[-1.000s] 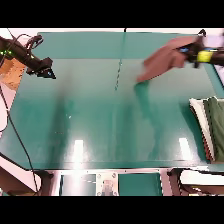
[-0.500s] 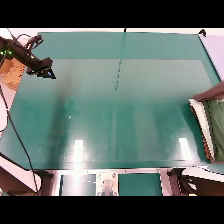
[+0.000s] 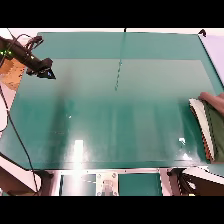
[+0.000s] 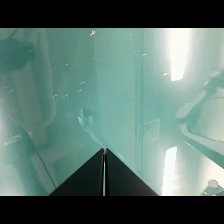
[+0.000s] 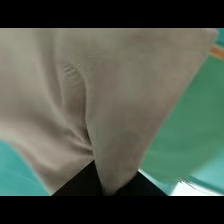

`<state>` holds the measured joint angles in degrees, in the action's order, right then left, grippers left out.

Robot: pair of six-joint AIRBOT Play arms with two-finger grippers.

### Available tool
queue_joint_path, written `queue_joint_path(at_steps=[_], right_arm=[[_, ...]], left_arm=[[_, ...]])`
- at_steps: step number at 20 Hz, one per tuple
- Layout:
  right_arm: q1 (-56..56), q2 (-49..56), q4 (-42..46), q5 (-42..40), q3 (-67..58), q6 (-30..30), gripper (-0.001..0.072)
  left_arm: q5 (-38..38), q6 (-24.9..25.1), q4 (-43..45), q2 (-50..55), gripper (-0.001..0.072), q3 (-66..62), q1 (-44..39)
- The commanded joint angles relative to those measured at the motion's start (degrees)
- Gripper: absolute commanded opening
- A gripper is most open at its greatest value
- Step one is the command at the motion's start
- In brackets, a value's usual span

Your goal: Fold the shirts.

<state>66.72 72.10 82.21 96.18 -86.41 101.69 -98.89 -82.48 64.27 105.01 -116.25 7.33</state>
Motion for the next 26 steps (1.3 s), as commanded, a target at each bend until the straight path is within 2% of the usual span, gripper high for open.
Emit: queue_joint_path(at_steps=[1, 4, 5, 7, 8, 11, 12, 13, 14, 18, 21, 24, 26], right_arm=[[0.3, -0.3, 12.3, 0.8, 8.1, 0.8, 0.0015], [0.3, -0.2, 14.5, -4.2, 16.4, 0.8, 0.0016], [0.3, -0.2, 14.5, -4.6, 18.9, 0.8, 0.0047], [0.2, 0.4, 14.2, -4.5, 21.4, 1.9, 0.0566], [0.2, 0.5, 12.6, -3.8, 21.3, 1.9, 0.0589], [-1.0, 0.4, 5.1, 0.7, 18.9, 1.8, 0.0577], [-2.4, 0.1, 2.7, 2.2, 18.1, 1.8, 0.0433], [-4.1, -0.4, 0.8, 3.3, 17.4, 1.8, 0.0164], [-6.6, -1.3, -1.0, 3.8, 17.2, 1.8, 0.0020], [-20.8, -6.1, -5.6, 0.5, 17.0, 1.8, 0.0015], [-33.9, -11.7, -7.3, -4.4, 20.1, 1.1, 0.0013], [-48.9, -21.8, -8.2, -11.5, 31.1, 1.9, 0.0013], [-58.3, -28.4, -11.4, -17.4, 40.5, 5.3, 0.0014]], left_arm=[[-0.2, 0.0, 0.0, 0.0, 0.0022, 0.0, 0.0], [-0.1, 0.0, 0.0, 0.0, 0.0022, 0.0, 0.0], [0.2, 0.0, 0.0, 0.0, 0.0022, 0.0, 0.0], [0.9, 0.1, -0.1, 0.0, 0.0022, 0.0, -0.5], [0.9, 0.5, -0.5, -0.1, 0.0022, 0.0, -0.8], [0.1, 0.5, -1.7, -0.6, 0.0021, 0.0, -1.2], [-0.2, 0.4, -2.5, -1.1, 0.0022, 0.0, -1.4], [-0.5, 0.4, -3.3, -1.9, 0.0021, 0.0, -1.5], [-1.2, 0.5, -3.5, -2.6, 0.0021, 0.1, -1.9], [-2.1, 0.0, -3.4, -8.8, 0.0021, 6.6, -4.1], [-1.1, 1.8, -3.1, -16.4, 0.0021, 18.7, -6.6], [5.6, 3.5, -3.0, -27.3, 0.0021, 36.3, -8.0], [9.5, 4.0, -3.0, -33.6, 0.0021, 47.1, -8.1]])
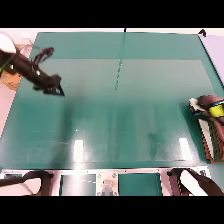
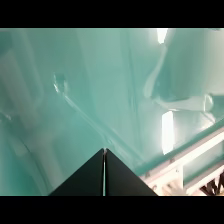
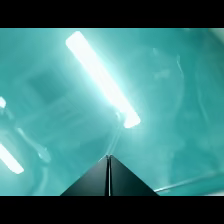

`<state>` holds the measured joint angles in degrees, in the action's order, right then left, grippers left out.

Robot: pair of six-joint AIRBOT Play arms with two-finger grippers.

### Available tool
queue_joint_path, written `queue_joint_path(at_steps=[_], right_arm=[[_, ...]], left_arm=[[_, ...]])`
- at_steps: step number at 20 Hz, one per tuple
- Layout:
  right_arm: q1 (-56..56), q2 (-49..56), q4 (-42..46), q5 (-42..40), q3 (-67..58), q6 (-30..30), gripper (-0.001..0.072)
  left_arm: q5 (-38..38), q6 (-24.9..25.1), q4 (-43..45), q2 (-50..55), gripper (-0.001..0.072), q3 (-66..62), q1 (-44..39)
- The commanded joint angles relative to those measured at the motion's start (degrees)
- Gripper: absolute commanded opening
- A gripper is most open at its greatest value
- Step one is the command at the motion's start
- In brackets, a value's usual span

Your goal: Fold the shirts.

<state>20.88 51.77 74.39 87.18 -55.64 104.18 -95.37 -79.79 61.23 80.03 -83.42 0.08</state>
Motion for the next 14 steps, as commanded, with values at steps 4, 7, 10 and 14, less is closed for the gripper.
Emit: queue_joint_path(at_steps=[4, 7, 10, 14], right_arm=[[-23.9, -11.2, -5.6, -16.1, 15.5, 5.3, 0.0014], [-26.7, -11.2, -6.5, -17.0, 15.5, 5.3, 0.0015], [-26.8, -11.2, -6.5, -17.1, 15.5, 5.3, 0.0015], [-26.8, -11.2, -6.4, -17.1, 15.5, 5.3, 0.0015]], left_arm=[[8.5, 2.1, -0.3, -14.1, 0.0021, 23.6, -0.9], [8.0, 2.3, -0.2, -14.3, 0.0022, 24.0, -0.9], [7.5, 2.2, -0.3, -14.3, 0.0022, 24.0, -0.9], [7.5, 2.2, -0.4, -14.3, 0.0022, 24.0, -0.9]])
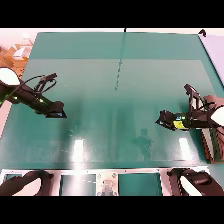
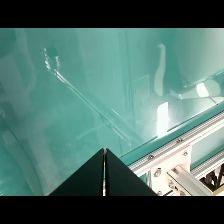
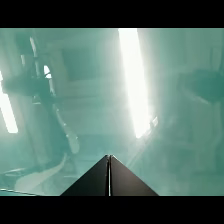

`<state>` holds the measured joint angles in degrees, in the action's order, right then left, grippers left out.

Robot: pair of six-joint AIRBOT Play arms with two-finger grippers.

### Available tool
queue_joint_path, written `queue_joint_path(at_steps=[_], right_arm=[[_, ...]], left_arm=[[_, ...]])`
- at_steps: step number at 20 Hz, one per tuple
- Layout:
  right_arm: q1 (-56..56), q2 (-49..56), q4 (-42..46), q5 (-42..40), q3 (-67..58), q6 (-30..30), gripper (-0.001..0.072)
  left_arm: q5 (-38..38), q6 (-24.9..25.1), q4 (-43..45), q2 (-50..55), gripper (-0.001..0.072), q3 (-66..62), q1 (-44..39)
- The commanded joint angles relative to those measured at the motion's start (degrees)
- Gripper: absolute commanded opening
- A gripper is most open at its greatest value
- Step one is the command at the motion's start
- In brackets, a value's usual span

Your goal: Fold the shirts.

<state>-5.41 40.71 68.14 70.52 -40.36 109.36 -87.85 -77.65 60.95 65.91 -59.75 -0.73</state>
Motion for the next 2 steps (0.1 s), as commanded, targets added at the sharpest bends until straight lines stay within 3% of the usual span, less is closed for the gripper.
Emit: queue_joint_path(at_steps=[1, 2], right_arm=[[-0.5, -0.1, -0.2, -0.4, 0.2, 0.1, 0.0015], [-0.5, -0.1, -0.2, -0.5, 0.2, 0.1, 0.0015]], left_arm=[[0.0, 0.1, -0.1, -0.2, 0.0022, 0.3, 0.0], [0.0, 0.1, -0.1, -0.2, 0.0022, 0.3, 0.0]])
